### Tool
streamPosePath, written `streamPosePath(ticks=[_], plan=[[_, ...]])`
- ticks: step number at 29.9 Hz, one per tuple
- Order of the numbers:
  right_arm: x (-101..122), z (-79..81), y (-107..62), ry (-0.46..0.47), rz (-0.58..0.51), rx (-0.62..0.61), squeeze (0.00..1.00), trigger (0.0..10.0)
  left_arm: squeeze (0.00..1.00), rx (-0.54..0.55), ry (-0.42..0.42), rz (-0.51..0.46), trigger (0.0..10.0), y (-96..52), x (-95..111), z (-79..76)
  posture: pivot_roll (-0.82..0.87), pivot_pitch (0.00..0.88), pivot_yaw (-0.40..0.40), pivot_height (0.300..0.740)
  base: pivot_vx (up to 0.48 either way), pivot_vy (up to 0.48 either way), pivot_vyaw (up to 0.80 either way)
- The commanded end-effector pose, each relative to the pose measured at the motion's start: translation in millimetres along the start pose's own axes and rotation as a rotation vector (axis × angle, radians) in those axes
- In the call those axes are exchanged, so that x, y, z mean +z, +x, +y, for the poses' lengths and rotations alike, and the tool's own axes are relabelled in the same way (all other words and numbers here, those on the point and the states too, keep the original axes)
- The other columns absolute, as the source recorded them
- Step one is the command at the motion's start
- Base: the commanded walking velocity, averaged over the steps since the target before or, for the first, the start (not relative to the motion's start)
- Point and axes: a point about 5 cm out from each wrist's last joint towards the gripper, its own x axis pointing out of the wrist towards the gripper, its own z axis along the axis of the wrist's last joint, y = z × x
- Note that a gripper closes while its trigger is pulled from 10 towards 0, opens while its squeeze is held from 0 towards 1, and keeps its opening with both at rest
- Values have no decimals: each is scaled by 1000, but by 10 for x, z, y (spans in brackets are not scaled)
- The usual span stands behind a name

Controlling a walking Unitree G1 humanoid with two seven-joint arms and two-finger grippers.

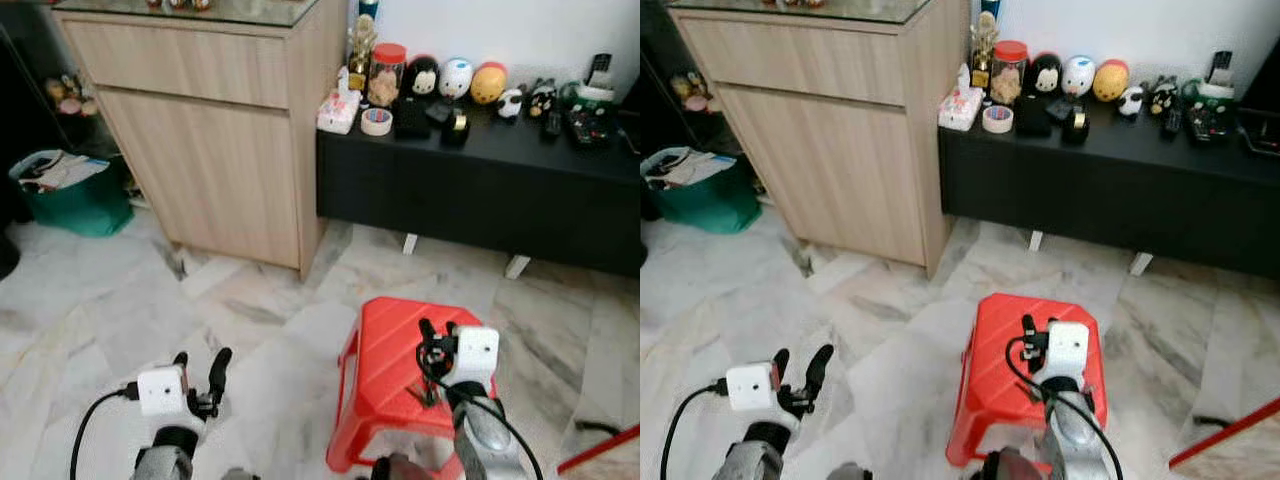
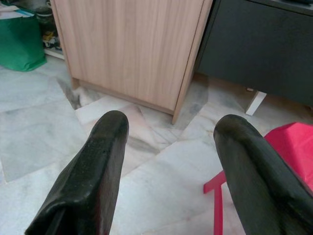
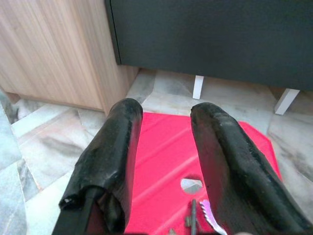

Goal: Hang keys on a hook

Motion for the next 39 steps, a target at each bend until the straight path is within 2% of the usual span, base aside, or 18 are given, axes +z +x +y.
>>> streamPosePath(ticks=[1, 19, 23, 28, 35, 39], plan=[[-38, -11, -24, 4, 17, -3, 0, 10000, 0, 1, -9, 12, 10000, -16, -10, 0, 92, 72, -39, 627, 0, 0, 0], [-136, -6, -21, -16, 88, 6, 0, 10000, 0, -11, -15, 24, 10000, -6, -32, -42, 91, 72, -41, 627, 0, 0, 0], [-193, -21, 9, -37, 140, -11, 0, 10000, 0, -17, -15, 27, 10000, 17, -37, -59, 91, 74, -40, 627, 0, 0, 0], [-174, -34, 56, -32, 146, -23, 0, 10000, 0, -27, -15, 27, 10000, 74, -37, -89, 89, 74, -37, 627, 0, 0, 0], [-193, -41, 82, -47, 173, -29, 0, 10000, 0, -32, -16, 25, 10000, 77, -33, -99, 91, 79, -37, 627, 0, 0, 0], [-179, -57, 83, -59, 149, -37, 0, 10000, 0, -30, -18, 27, 10000, 68, -41, -104, 92, 83, -39, 609, 0, 0, 0]])
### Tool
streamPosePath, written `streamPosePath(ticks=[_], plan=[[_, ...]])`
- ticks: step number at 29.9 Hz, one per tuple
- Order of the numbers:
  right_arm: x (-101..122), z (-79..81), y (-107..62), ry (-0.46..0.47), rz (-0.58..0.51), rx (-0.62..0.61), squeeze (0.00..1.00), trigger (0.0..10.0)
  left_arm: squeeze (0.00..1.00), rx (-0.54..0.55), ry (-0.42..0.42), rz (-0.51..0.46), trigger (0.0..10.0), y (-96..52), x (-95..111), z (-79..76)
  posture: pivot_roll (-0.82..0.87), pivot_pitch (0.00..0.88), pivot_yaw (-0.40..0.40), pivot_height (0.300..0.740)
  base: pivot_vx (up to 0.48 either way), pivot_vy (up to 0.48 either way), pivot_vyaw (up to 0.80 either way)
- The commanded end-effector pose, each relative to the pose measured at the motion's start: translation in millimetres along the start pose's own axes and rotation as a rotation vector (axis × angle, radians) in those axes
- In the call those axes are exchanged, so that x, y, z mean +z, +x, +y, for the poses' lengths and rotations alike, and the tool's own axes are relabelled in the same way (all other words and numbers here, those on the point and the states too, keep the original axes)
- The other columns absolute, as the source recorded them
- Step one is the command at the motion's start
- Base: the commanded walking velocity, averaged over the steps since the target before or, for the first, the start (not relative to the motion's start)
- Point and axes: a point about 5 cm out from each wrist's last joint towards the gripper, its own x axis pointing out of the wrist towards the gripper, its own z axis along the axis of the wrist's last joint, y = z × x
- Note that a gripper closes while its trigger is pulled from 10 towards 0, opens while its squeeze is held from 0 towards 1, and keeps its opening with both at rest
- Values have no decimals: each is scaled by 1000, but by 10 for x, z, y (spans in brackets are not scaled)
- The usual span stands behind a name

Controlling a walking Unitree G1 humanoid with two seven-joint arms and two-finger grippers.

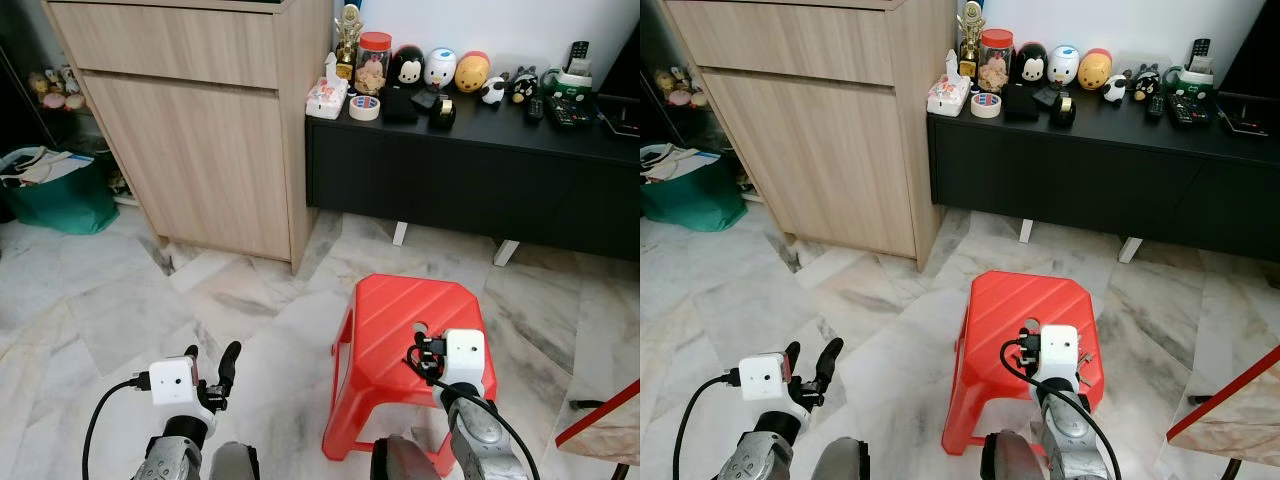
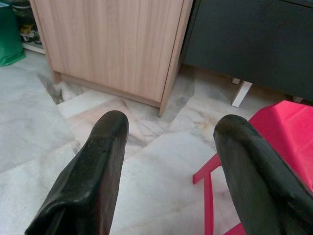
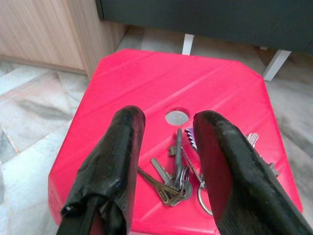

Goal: Hang keys on a hook

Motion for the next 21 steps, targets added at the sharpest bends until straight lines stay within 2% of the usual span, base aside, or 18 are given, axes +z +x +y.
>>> streamPosePath(ticks=[1, 11, 13, 17, 21], plan=[[6, -30, 17, -16, 2, -14, 0, 10000, 0, -2, -8, 16, 10000, -18, -41, -19, 92, 83, -39, 609, 0, 0, 0], [16, -28, 37, -6, 5, -14, 0, 10000, 0, -11, -8, 14, 10000, -14, -39, -34, 91, 84, -38, 609, 0, 0, 0], [-17, -16, 54, -14, 42, -9, 0, 10000, 0, -12, -7, 15, 10000, -13, -40, -33, 93, 83, -37, 604, 0, 0, 0], [20, -5, 47, 8, 0, -6, 0, 10000, 0, -12, -7, 16, 10000, -13, -42, -33, 94, 83, -38, 580, 0, 0, 0], [31, -4, 45, 12, -11, -5, 0, 10000, 0, -11, -8, 18, 10000, -14, -44, -31, 94, 84, -37, 580, 0, 0, 0]])
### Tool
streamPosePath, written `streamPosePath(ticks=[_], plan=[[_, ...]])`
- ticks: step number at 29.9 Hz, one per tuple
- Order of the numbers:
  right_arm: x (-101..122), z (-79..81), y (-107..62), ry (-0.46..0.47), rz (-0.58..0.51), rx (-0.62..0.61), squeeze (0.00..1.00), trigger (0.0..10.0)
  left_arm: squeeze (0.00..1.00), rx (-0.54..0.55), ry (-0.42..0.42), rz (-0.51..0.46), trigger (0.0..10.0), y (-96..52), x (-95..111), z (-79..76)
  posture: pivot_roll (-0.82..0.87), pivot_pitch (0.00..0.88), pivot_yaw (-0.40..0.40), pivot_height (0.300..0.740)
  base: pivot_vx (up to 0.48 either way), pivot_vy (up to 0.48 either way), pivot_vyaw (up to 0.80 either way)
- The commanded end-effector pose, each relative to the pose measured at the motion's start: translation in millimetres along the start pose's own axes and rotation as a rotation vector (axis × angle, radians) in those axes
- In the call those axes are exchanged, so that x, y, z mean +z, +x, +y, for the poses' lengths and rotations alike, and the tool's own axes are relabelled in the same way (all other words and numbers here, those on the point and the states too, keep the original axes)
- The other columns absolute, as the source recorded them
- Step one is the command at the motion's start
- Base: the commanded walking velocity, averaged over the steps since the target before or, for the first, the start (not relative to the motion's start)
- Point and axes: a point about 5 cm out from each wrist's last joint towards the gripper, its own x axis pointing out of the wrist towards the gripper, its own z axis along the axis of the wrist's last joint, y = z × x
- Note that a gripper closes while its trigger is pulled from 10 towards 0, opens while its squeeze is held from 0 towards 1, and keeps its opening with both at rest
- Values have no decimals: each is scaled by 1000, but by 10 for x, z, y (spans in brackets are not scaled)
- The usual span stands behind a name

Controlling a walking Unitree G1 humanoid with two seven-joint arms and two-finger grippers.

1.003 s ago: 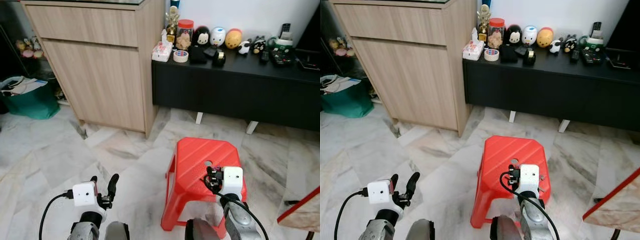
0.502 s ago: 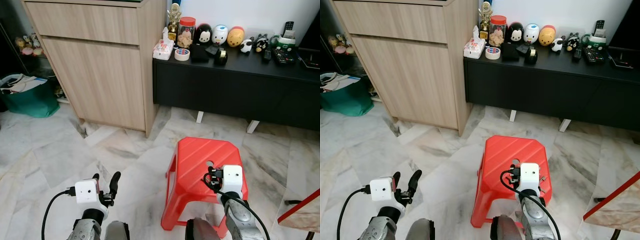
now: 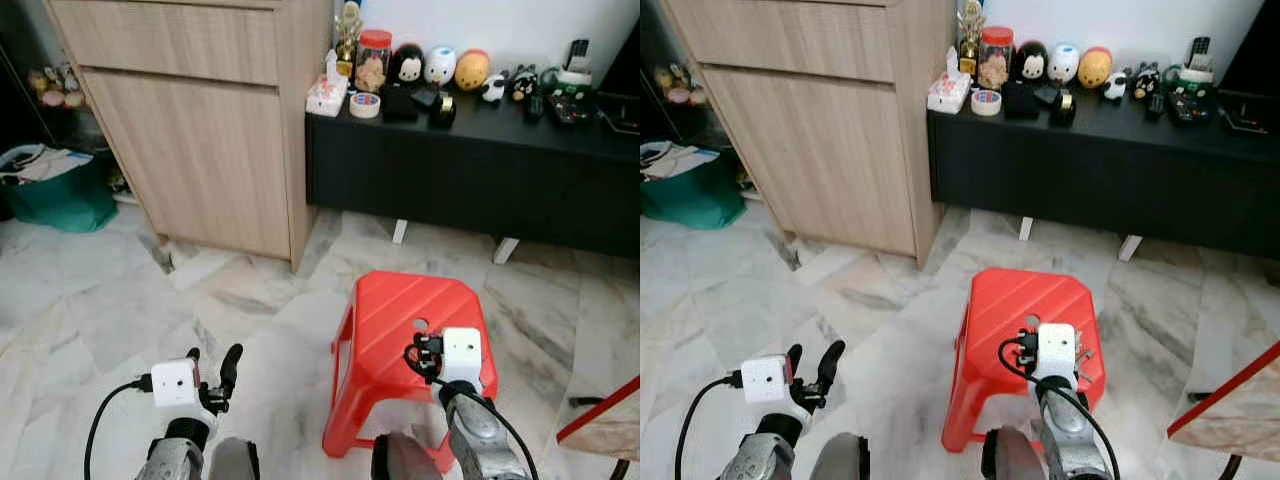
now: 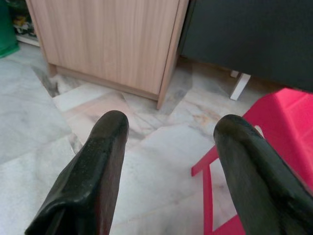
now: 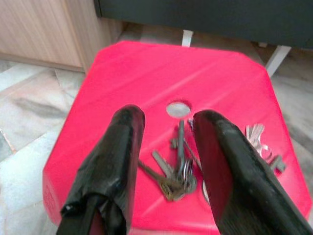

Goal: Hang keys on a hook

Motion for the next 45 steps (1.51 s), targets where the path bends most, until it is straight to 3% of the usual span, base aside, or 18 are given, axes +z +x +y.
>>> streamPosePath(ticks=[1, 29, 45], plan=[[-6, -20, -11, 8, -3, -8, 0, 10000, 0, -9, -3, 11, 10000, -14, -25, -16, 94, 84, -37, 580, 0, 0, 0], [4, -13, 18, -3, -1, -4, 0, 10000, 0, -35, 6, 25, 10000, -15, -52, -62, 95, 84, -38, 580, 0, 0, 0], [10, -10, 27, 3, -2, -5, 0, 10000, 0, -36, 2, 21, 10000, -14, -48, -62, 96, 85, -38, 580, 355, 0, 0]])
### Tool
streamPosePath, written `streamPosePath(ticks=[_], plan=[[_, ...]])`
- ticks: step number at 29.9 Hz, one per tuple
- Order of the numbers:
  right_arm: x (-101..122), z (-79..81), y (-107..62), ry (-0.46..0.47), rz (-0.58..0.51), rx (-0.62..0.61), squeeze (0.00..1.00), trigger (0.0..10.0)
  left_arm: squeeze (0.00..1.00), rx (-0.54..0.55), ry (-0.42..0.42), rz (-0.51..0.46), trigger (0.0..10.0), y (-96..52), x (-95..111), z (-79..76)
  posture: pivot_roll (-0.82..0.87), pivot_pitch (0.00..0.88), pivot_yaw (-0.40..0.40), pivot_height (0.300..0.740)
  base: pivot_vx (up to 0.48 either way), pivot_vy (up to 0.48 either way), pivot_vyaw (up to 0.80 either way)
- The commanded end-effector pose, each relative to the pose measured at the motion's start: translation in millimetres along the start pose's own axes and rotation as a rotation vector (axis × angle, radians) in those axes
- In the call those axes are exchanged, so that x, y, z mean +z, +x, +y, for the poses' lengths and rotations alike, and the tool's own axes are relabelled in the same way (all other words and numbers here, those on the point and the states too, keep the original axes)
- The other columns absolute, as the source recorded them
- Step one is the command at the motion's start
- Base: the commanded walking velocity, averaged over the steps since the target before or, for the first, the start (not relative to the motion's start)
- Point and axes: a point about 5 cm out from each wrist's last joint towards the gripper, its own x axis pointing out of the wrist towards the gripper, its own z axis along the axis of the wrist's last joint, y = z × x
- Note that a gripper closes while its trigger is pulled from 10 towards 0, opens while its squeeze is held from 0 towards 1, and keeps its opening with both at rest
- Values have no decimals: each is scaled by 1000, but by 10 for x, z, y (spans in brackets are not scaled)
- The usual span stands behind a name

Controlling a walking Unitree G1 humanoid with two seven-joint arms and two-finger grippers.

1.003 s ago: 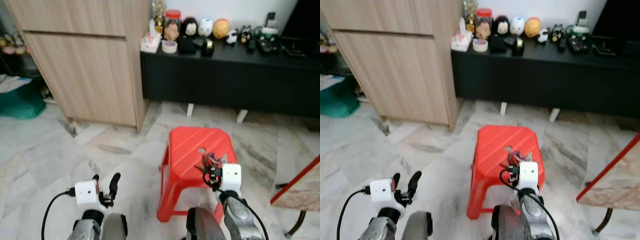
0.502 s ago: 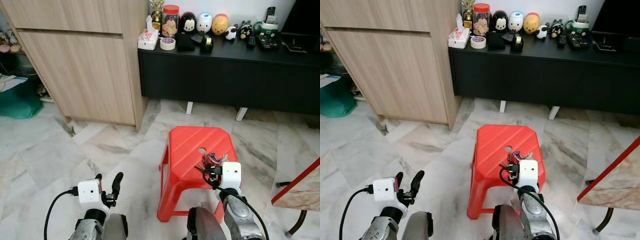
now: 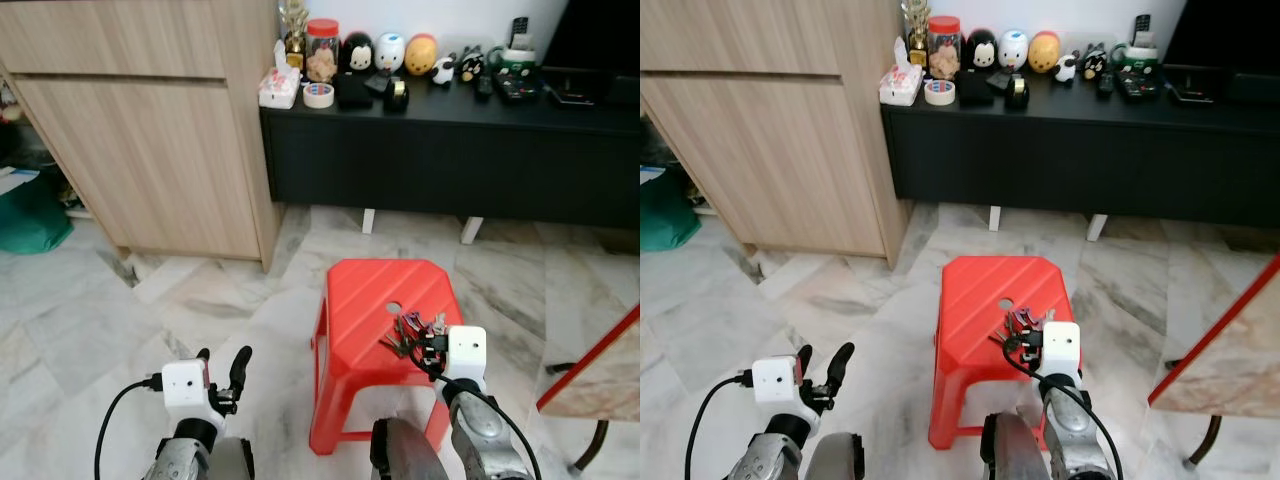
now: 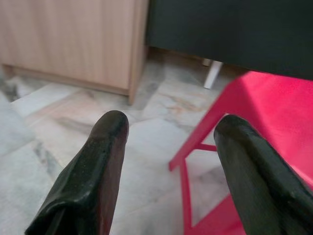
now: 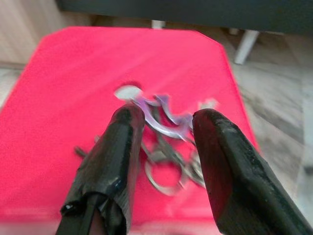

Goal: Hang keys on a hook

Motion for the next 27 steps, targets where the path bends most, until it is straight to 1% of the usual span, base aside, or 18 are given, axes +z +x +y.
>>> streamPosePath(ticks=[1, 3, 7, 11, 20, 27], plan=[[25, 40, 14, 10, -8, 10, 0, 10000, 0, 11, 2, 8, 10000, -22, -16, 34, 96, 85, -38, 580, 364, 0, 0], [23, 42, 14, 10, -7, 11, 0, 10000, 0, 9, 3, 6, 10000, -21, -14, 34, 96, 85, -38, 580, 356, 0, 0], [-5, 74, 8, 11, 7, 43, 0, 10000, 0, 15, 4, 0, 10000, -21, -4, 47, 97, 86, -35, 580, 0, 0, 0], [-22, 80, 9, 4, 18, 47, 0, 10000, 0, 14, 4, -1, 10000, -22, -2, 49, 97, 86, -35, 580, 0, 0, 0], [-12, 25, 90, -29, 90, 1, 0, 10000, 0, 9, 3, 3, 10000, -19, -4, 45, 95, 87, -32, 580, 0, 0, 0], [72, -79, 193, 28, 140, -83, 0, 10000, 0, 7, 5, 0, 10000, -30, 7, 42, 104, 97, -23, 580, 0, 0, 0]])
